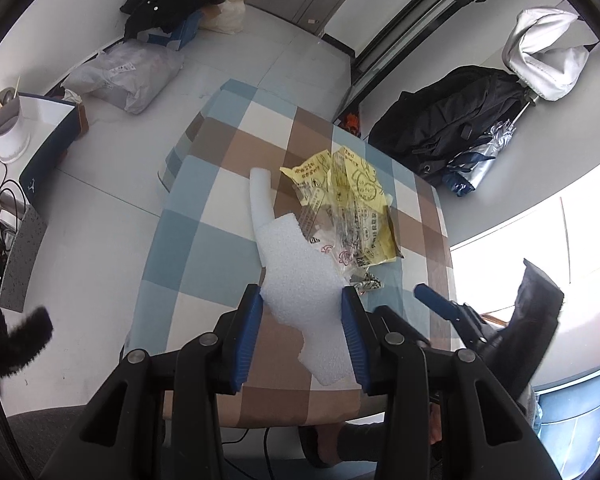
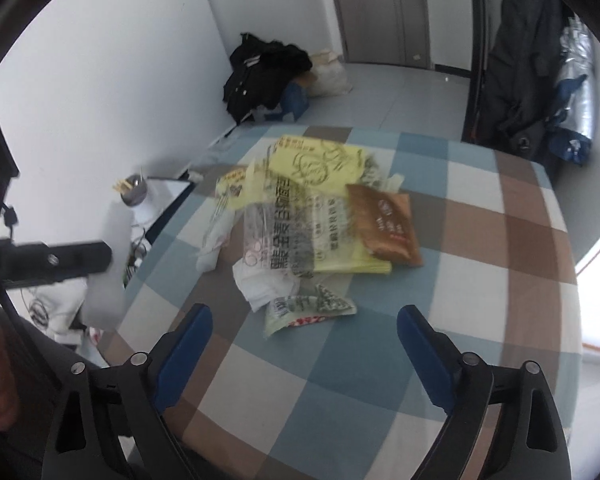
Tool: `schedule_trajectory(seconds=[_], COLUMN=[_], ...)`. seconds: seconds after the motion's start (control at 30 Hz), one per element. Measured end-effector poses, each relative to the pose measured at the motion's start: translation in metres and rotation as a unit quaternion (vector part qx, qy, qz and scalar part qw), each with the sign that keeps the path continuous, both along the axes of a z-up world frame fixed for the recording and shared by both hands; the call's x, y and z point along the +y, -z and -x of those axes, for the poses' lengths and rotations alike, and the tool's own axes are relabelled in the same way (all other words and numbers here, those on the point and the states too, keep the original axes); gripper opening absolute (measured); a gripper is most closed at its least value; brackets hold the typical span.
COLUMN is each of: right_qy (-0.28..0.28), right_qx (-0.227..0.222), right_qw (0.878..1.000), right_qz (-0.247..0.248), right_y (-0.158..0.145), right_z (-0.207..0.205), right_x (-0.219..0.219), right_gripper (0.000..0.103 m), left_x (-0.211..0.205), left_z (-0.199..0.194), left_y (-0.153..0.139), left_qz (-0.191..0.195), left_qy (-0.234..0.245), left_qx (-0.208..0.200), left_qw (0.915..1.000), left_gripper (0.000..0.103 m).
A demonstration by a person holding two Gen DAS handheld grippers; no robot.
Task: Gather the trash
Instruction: 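Grasp the small printed wrapper with the right gripper while the left holds foam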
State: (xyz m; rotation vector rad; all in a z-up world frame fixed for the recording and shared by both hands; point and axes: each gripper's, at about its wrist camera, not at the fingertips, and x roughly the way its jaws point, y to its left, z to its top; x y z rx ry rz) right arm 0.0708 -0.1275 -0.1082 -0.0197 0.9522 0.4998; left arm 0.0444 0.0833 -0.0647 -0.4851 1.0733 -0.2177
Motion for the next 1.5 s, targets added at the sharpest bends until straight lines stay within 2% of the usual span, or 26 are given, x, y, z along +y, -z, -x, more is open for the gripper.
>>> schedule_trajectory(seconds=[0.1, 0.27, 0.37, 0.43, 0.5, 0.77, 1.03, 1.37, 1.5], right_qy=[-0.002, -0.008, -0.023, -0.029, -0.032, -0.053, -0.058, -0.013, -0.005], right_qx=[0.008, 0.014, 0.023, 0.008, 0.004, -0.012, -0.006, 0.036, 0.036], right_qw=[1.0, 0.999, 0.998, 0.997, 0.996, 0.994, 0.995, 0.998, 0.998], right_qz=[0.021, 0.047, 0.059, 0.069, 0.081, 0.097, 0.086, 0.049, 0.056], right_y=[0.01, 0.024, 0.033, 0.033, 0.034, 0.027, 0.02, 0.015, 0.014], right_z=[-0.009, -0.02, -0.023, -0.022, -0.022, -0.004, 0.019, 0.027, 0.03], right_x=[0.008, 0.017, 0.021, 0.023, 0.027, 0.025, 0.008, -0.03, -0.038], right_gripper=[0.086, 0.085, 0.073, 0.071, 0.063, 0.059, 0.059, 0.059, 0.061], left_x=[0.01, 0.022, 0.026, 0.028, 0.028, 0.021, 0.01, -0.008, -0.013], left_z=[0.001, -0.002, -0.005, -0.006, -0.006, -0.005, 0.0, 0.005, 0.006], left_y=[0.001, 0.005, 0.006, 0.006, 0.006, 0.005, 0.006, 0.008, 0.01], left_qz=[0.008, 0.025, 0.03, 0.035, 0.039, 0.02, 0.006, -0.018, -0.022], left_qy=[-0.001, -0.009, -0.011, -0.011, -0.011, -0.009, -0.006, -0.007, -0.006], left_qx=[-0.002, 0.005, 0.009, 0.009, 0.009, 0.005, 0.007, 0.013, 0.017], left_qw=[1.0, 0.9996, 0.9994, 0.9993, 0.9992, 0.9998, 0.9999, 0.9997, 0.9996], left_gripper=[0.035, 0.035, 0.035, 0.035, 0.035, 0.035, 0.035, 0.035, 0.035])
